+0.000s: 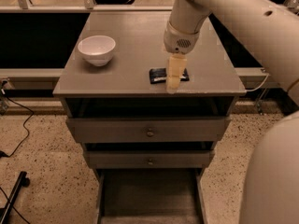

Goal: Place rxbar blueberry into bottom drawer

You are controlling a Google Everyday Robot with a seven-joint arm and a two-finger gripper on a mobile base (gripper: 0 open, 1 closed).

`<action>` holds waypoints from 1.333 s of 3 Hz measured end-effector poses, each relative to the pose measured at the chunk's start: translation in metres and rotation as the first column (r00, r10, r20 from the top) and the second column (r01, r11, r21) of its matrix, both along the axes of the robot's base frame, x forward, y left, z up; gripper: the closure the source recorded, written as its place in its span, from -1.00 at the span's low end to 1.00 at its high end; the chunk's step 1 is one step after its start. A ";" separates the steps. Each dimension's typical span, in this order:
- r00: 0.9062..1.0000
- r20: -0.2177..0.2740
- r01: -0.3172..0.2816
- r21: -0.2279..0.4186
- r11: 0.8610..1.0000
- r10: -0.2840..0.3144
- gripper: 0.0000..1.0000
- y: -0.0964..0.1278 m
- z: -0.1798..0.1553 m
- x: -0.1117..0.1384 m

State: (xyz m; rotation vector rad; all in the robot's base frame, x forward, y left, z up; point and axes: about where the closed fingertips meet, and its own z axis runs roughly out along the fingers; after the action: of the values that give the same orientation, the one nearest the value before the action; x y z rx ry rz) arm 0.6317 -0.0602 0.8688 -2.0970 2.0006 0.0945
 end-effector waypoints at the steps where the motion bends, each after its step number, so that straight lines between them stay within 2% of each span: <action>1: 1.000 -0.023 -0.004 -0.010 1.000 0.004 -1.00 -0.005 -0.017 0.011; 2: 0.999 -0.045 0.003 -0.013 1.000 -0.003 -0.63 -0.010 -0.030 0.018; 3: 0.998 -0.065 0.014 -0.018 1.000 -0.015 -0.07 -0.016 -0.040 0.025; 4: 0.998 -0.068 0.017 -0.018 1.000 -0.019 -0.06 -0.017 -0.040 0.026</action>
Offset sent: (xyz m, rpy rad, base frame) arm 0.0224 -0.0212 -0.0404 -0.0263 0.0829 -0.0114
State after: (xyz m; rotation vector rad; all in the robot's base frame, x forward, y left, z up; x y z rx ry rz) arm 0.6576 -0.0775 0.8289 -2.1131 2.0659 0.1471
